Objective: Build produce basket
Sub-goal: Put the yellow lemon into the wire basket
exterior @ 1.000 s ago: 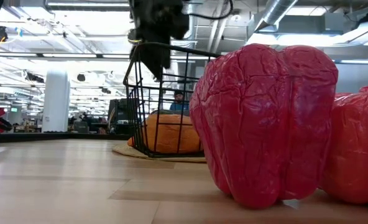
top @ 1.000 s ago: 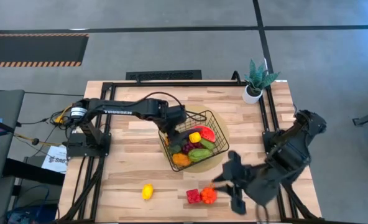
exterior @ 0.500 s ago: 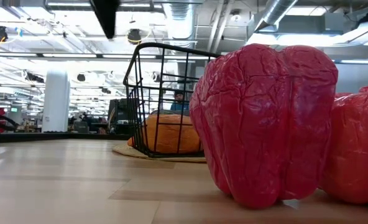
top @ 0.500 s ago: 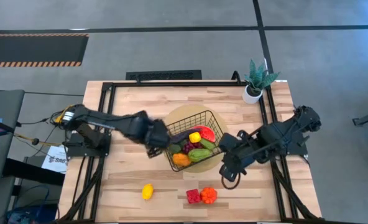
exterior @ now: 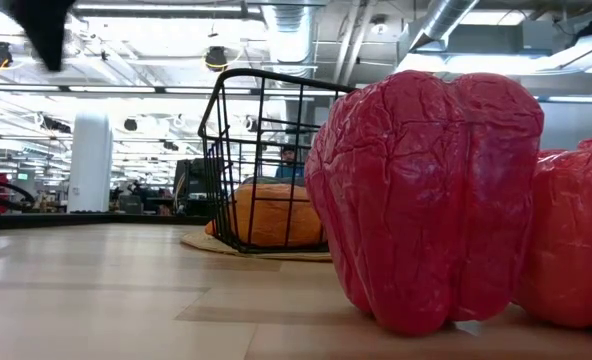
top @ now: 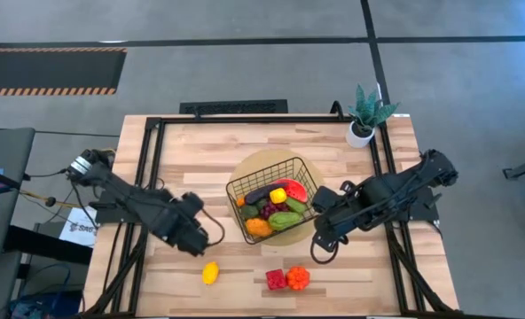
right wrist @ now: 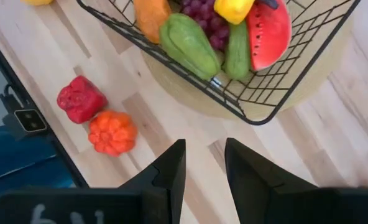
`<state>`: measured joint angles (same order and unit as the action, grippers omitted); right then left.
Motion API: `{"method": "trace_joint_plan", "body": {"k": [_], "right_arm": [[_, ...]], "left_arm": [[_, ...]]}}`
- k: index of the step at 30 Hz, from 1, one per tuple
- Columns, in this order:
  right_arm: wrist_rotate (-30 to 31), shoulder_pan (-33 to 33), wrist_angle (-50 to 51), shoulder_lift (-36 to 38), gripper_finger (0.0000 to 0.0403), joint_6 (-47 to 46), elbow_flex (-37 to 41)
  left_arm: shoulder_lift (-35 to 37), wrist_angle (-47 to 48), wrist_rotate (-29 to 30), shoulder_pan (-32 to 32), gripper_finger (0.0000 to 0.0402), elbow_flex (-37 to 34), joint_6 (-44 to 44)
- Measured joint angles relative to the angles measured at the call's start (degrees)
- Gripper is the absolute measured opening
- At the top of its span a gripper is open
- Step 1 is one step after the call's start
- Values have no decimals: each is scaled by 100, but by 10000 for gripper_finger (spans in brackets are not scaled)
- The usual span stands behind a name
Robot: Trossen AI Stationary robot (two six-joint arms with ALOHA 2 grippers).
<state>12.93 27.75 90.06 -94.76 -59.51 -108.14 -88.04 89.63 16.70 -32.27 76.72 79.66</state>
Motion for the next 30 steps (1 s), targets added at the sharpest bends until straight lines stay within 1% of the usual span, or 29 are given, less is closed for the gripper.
{"method": "trace_joint_plan", "body": {"k": [5,9,13,17,23,26,30], "right_arm": [[-75,2,-4,0,131,108,59],[-87,2,-4,0,131,150,59],[-88,59,-4,0,131,267,59],[-103,85,-5,0,131,302,59],[-101,76,-7,0,131,587,59],[-101,76,-5,-2,131,603,59],[-105,95,-4,-2,131,601,59]], "left_arm": [[-4,-400,-638,-347,192,-565,1083],[-2,-964,-694,-555,192,-690,1961],[-2,-1690,-539,-686,192,-796,2561],[-7,-1967,-697,-657,192,-880,2660],[-15,-2150,-585,-535,192,-878,2088],[-15,-2408,-831,-473,192,-878,2098],[-17,-2558,-854,-496,192,-878,2308]]}}
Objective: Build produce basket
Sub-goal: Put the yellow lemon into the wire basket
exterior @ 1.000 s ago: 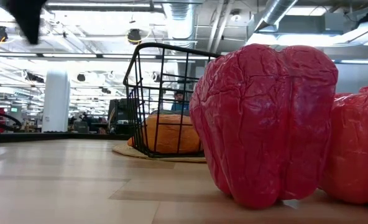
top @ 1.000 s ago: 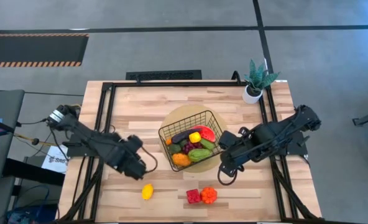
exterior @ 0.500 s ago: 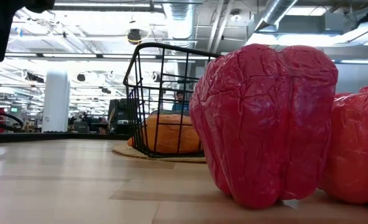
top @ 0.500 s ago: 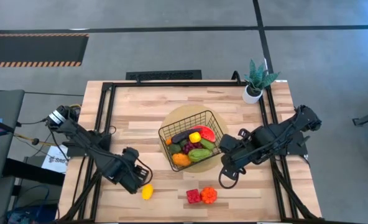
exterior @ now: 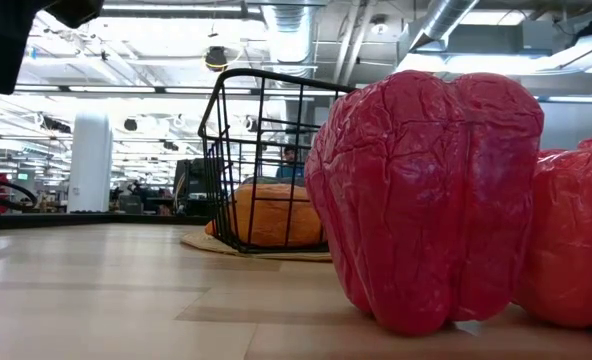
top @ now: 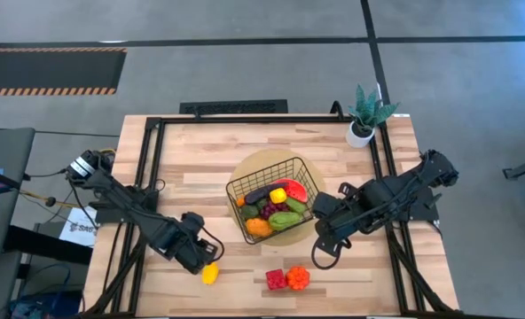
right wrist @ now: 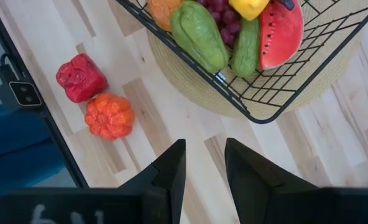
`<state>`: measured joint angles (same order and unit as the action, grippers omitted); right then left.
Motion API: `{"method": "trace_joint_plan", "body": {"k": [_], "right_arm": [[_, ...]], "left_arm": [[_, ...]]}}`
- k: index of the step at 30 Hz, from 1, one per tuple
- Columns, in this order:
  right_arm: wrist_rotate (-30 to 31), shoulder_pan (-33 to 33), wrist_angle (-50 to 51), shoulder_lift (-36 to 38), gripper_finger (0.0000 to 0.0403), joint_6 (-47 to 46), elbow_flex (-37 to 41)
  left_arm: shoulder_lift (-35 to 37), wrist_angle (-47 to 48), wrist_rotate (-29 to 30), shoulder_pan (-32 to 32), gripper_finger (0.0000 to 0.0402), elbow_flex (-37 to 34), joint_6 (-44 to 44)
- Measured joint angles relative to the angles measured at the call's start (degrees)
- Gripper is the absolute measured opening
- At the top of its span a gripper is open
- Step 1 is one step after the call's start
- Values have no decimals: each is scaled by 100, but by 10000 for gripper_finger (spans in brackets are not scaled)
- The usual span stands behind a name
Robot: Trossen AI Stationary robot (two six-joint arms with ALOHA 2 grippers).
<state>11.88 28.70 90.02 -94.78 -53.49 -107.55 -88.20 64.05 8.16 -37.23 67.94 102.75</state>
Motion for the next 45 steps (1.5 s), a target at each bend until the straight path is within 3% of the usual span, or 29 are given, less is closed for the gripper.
{"method": "trace_joint_plan", "body": {"k": [5,17,32,45], "right_arm": [[-33,102,-2,0,131,2,0],[-31,320,0,0,131,2,0],[-15,308,-6,-2,131,116,-2],[-7,320,-17,-2,131,147,-2]], "left_arm": [[0,-2,-57,-2,204,0,219],[-2,-354,-363,-188,278,4,895],[-1082,-1352,-865,-204,281,9,451],[-1126,-1876,-1256,-89,282,9,539]]}}
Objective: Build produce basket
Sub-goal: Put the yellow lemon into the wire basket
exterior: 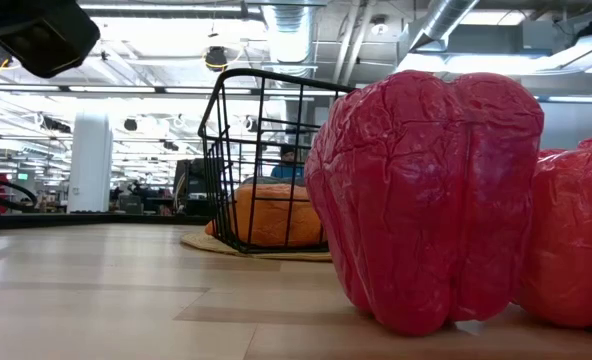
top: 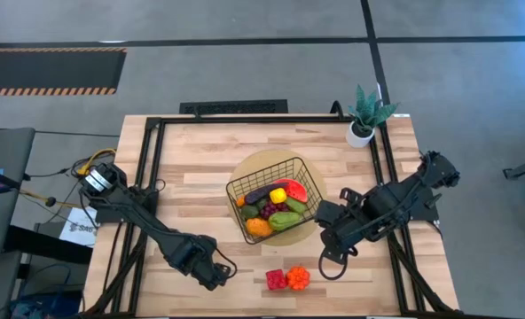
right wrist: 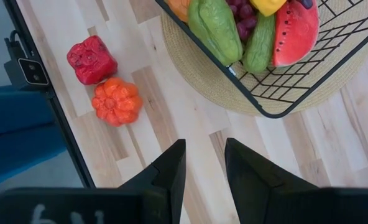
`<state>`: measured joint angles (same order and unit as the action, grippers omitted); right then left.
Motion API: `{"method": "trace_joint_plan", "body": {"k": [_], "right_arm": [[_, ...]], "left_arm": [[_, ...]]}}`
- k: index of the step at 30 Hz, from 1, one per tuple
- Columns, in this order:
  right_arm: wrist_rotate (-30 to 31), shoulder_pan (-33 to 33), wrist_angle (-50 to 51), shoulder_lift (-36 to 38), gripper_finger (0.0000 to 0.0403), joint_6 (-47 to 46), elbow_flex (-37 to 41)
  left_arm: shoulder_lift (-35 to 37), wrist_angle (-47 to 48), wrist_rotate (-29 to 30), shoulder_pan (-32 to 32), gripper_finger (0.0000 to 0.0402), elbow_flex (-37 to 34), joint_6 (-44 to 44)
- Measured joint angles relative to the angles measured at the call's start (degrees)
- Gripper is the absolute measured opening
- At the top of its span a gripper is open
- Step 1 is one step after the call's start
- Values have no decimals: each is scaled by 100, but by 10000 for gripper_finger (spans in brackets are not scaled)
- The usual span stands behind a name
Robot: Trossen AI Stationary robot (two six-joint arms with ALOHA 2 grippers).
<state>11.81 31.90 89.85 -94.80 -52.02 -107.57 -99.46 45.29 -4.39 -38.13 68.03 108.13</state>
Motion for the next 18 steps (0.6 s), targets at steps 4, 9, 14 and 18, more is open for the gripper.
{"method": "trace_joint_plan", "body": {"k": [4,9,14,18], "right_arm": [[-4,0,-1,0,131,1,0],[-7,-4,-1,0,131,4,0],[-17,-2,0,0,131,6,-1],[-17,-2,-1,0,131,12,0]], "left_arm": [[-2,16,20,0,282,0,115],[-2,16,62,2,282,0,148],[-2,18,108,2,282,0,206],[-2,18,389,2,281,0,250]]}}
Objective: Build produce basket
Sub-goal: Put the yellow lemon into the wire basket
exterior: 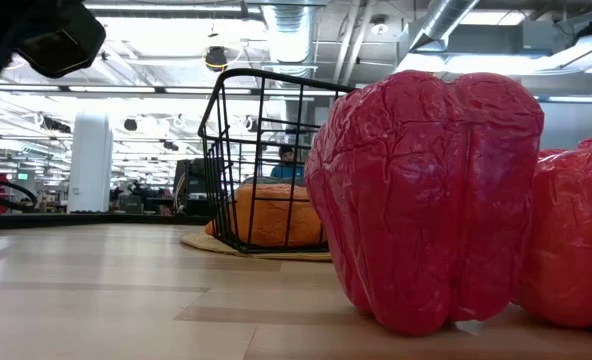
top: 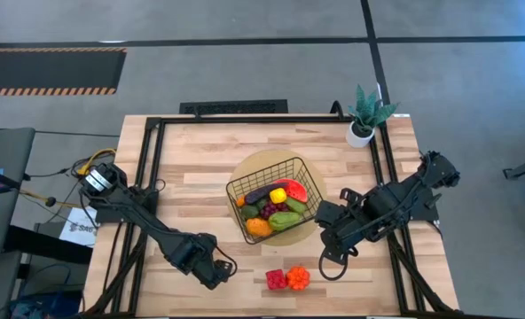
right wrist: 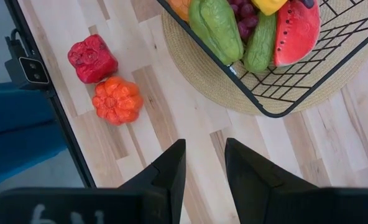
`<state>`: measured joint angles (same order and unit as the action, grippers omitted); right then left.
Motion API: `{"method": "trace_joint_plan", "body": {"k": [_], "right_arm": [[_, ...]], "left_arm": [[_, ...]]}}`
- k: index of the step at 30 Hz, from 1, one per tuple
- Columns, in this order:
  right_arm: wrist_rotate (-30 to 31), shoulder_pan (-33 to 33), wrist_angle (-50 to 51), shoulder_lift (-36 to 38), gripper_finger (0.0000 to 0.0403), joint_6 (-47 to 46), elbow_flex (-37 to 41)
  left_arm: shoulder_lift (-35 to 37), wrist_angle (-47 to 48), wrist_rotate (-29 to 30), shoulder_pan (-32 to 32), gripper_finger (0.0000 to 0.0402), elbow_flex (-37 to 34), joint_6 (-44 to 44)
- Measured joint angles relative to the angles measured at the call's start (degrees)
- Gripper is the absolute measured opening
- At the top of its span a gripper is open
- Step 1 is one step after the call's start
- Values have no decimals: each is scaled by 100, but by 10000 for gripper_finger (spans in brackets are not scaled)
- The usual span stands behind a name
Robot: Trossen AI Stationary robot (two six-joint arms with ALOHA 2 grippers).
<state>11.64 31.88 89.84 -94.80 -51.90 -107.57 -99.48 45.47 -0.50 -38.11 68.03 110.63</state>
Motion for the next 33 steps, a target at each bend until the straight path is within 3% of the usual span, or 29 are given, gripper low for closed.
{"method": "trace_joint_plan", "body": {"k": [18,29,33], "right_arm": [[-2,-2,-2,0,131,92,-2],[-6,-1,-38,0,131,92,-2],[-7,0,-71,0,131,92,-2]], "left_arm": [[-2,7,22,-24,281,0,0],[-77,-22,-125,-76,281,-2,15],[-356,-218,-431,-111,281,-7,-77]]}}
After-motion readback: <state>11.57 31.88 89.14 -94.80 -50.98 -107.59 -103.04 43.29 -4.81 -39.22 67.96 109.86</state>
